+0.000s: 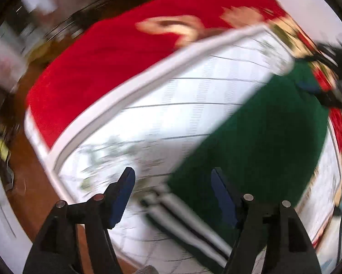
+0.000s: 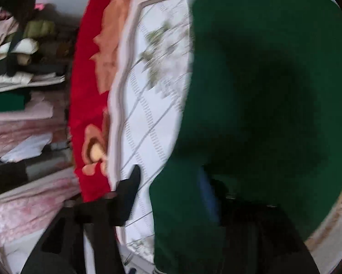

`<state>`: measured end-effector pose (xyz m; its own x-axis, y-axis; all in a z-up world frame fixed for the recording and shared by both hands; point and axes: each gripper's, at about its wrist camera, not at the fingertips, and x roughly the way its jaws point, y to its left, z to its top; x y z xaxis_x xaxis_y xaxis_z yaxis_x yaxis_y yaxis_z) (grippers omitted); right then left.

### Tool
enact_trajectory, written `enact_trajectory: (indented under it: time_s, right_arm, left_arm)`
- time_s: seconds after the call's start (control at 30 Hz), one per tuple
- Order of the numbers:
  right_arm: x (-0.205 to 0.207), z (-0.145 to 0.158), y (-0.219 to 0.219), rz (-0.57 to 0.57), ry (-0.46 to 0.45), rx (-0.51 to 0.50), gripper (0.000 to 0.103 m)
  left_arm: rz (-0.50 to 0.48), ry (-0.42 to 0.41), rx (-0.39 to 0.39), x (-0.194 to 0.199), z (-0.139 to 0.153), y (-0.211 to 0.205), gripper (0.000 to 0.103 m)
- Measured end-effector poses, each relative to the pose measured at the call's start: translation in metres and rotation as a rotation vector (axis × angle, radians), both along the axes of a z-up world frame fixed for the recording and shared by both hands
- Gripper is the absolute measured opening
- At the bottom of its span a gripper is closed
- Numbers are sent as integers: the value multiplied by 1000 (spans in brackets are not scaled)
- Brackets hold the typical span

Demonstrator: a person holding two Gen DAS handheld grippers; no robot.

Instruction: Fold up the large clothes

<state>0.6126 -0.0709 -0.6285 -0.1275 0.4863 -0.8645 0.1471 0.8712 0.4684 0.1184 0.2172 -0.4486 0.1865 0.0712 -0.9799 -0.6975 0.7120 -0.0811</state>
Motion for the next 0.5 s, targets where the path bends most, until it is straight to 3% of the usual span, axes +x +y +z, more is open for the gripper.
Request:
enact_trajectory:
  time_s: [0.1,0.2,0.27,0.33,0.4,0.5]
  right_arm:
    - [-28,12,-8,13,-41,26,69]
    - [-57,18,-42,-30,-60,13,69]
    - [-75,24,-82,-80,-96,-61,79]
    - [-88,28,-123,-143,-128,-137,82]
    - [-97,25,-161,-205,-132,-195,82]
    - [-101,5,-209,-300,-120,-211,82]
  left_arm:
    - [60,18,-64,-23,-10,3,67]
    - [4,47,-77,-14,-24,-14,68]
    - [-72,100,32,1,-42,-33,68]
    - [-96,145,116,12,-61,-38,71]
    - [-68,157,112,18,-80,-29,85]
    - [-37,141,69,24,-87,-19,88]
